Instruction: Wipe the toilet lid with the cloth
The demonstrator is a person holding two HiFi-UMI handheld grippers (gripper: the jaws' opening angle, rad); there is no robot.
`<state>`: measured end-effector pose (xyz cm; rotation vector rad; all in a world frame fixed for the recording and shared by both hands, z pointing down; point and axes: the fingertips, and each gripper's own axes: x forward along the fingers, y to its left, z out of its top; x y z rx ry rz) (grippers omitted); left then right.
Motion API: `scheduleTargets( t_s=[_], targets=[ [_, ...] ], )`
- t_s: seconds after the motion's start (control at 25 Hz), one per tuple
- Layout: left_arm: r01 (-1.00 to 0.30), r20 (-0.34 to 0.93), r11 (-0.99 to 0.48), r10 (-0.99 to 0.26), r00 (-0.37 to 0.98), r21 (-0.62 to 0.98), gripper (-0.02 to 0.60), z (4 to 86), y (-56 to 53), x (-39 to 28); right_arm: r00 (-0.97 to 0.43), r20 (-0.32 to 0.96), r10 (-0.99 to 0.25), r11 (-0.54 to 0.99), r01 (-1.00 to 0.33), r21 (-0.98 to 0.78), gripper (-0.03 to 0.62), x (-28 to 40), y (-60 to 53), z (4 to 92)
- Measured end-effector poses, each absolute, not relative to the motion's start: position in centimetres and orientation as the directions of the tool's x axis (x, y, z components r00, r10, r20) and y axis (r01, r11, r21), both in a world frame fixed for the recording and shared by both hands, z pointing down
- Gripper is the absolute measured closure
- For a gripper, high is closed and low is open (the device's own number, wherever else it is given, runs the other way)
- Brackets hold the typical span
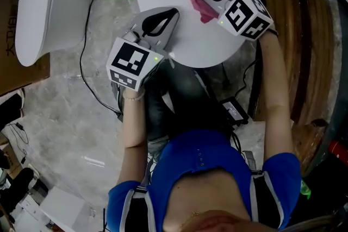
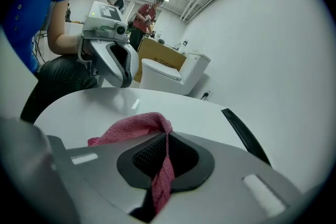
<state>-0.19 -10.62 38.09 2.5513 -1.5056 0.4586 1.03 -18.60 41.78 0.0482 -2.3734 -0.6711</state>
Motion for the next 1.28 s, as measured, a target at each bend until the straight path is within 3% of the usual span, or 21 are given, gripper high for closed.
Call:
scheduleTargets(
  t_s=[1.28],
  targets=[
    [-0.904,0.314,-0.425,-0.864,0.392,-0.041,0.580,38.8,-8.2,-3.4,-0.794,0.509,-0.333,0.877,-0.064,0.475,0.585,8.2,-18.7,41.9]
  ],
)
